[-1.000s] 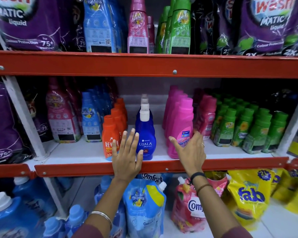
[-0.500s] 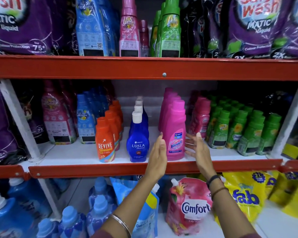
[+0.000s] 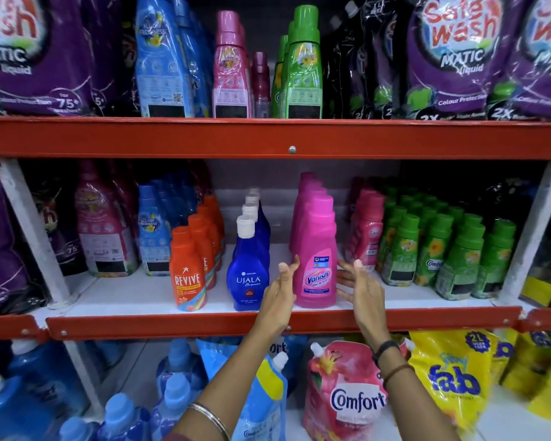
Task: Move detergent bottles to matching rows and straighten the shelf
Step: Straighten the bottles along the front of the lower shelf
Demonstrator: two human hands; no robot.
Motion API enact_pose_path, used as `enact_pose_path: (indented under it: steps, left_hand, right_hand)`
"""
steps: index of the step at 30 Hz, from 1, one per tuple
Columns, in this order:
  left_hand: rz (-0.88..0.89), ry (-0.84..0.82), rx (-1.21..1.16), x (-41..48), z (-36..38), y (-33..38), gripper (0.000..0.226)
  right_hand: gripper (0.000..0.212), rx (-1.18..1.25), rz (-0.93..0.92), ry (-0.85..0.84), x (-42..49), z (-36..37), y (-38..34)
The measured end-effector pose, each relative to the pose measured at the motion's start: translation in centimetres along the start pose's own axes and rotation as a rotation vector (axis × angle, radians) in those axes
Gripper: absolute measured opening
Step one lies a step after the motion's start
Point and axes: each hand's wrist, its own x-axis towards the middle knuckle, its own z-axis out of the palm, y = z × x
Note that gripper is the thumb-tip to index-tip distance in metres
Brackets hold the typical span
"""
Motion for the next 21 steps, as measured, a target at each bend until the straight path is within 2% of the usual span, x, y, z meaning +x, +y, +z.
enact_pose_path:
  steps: [1,3,5,7,9,12,14,16,19,21]
  left_hand:
    - [-0.012,-0.004,-0.008,0.1,0.0,-0.1,0.103]
    - [-0.008,-0.017,-0.01,-0.1,0.1,0.1,0.087]
    - [0.022,-0.029,0.004,-0.6,0.1,0.3,0.074]
    - [0.093,0.006,0.003,-1.3,0.2,0.1,0.068]
    - [0.208,0.102,0.018,-2.5,0.4,-0.3,0.06]
    - [0.436,0.284,0.024,-4.8,0.0,-1.1,0.042]
    - [0.532,0.335,0.024,-5.7,-0.9,-1.2,0.044]
    - [0.521,0.359,0.017,-6.0,-2.1,-0.6,0.053]
    - [0.341,0.419,-0.085,-5.7,-3.9,0.5,0.058]
    - [0.234,0.439,-0.12,-4.9,-5.0,0.8,0.052]
  right_hand:
    - [0.041,-0.007,-0.005,0.005,0.0,0.0,0.0]
    - [0.042,-0.016,0.004,-0.001,-0.1,0.0,-0.1]
    - [0.053,-0.046,0.01,0.026,-0.6,0.1,-0.3]
    - [0.06,-0.267,-0.117,0.161,-1.7,0.5,-0.4]
    - [0.057,-0.477,-0.349,0.265,-3.2,1.1,-0.3]
    - [0.044,-0.336,-0.447,0.17,-5.2,3.5,-0.2]
    - [0.043,-0.208,-0.412,0.042,-6.1,5.7,-0.4]
    - [0.052,-0.076,-0.275,-0.089,-6.6,7.8,-0.8]
    - [0.08,0.046,-0.04,-0.153,-6.2,10.3,-0.5]
    - [0.087,0.101,0.083,-0.156,-5.8,11.4,-0.6]
